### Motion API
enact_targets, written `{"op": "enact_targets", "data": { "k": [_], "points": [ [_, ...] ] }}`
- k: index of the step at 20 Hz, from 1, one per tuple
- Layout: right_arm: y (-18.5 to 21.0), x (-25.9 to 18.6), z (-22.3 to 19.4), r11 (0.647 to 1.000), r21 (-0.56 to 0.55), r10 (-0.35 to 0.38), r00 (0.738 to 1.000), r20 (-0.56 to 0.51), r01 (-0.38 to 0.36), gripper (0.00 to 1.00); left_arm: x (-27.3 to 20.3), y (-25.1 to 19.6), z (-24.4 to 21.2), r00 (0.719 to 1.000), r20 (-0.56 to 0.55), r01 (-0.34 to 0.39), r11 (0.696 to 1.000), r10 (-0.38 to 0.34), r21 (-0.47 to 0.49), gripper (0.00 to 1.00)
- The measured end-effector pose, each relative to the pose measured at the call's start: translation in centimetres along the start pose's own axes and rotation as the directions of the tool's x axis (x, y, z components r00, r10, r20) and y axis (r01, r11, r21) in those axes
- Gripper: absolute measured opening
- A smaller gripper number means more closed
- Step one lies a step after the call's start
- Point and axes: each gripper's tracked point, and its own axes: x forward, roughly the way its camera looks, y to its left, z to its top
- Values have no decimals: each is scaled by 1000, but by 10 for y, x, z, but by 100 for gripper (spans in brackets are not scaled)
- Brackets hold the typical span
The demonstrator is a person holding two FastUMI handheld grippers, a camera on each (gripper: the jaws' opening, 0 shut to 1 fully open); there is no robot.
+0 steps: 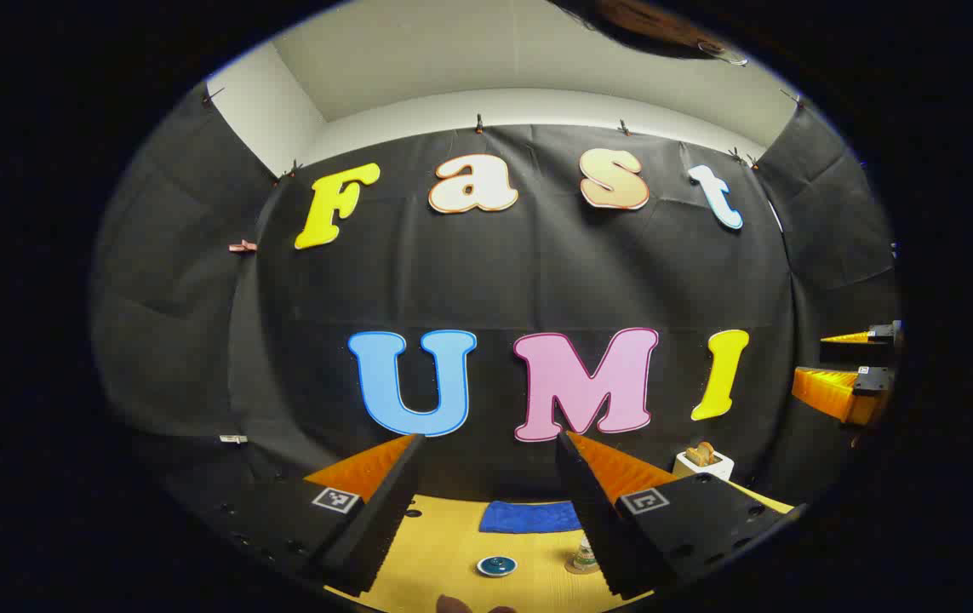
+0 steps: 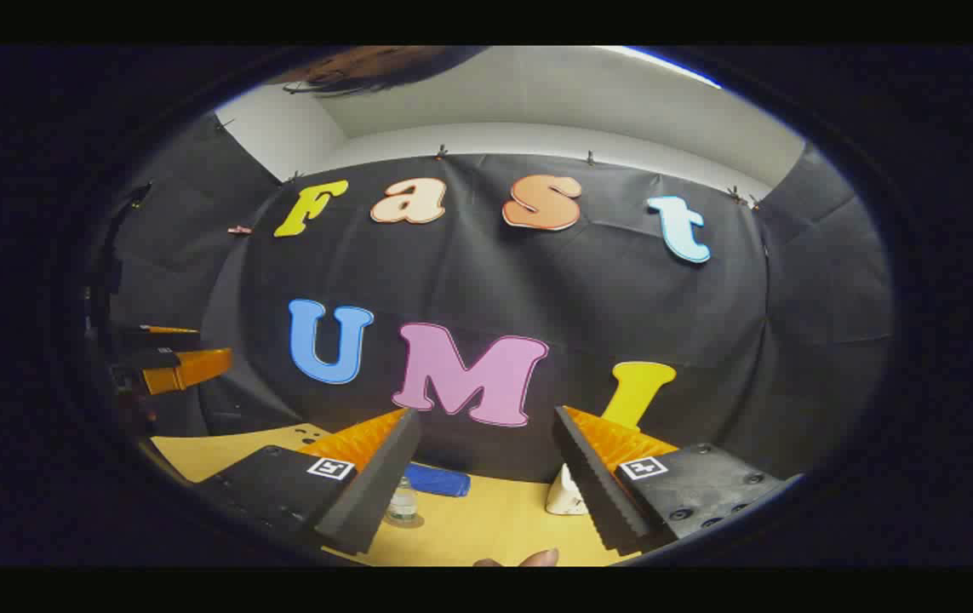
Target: Open the teacup lid with one hand, grasp the water bottle and pour water into the teacup with the other hand; after pouring, place the water bottle on the coaster and then close the teacup lid.
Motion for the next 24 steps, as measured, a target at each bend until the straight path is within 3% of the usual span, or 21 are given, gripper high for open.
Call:
{"op": "enact_targets", "data": {
  "k": [7,16,24],
  "points": [
    [42,31,4,998,-57,-1,1000,7,2,97,35,25,-17,997,-4,70,997,-71,-41,95],
    [95,56,-7,998,-50,-32,999,-24,30,97,71,51,-40,984,-16,176,981,-178,-84,95],
    [119,83,-29,998,-60,-22,999,-23,21,97,92,51,-96,975,-79,204,977,-209,-69,95]
  ]
}}
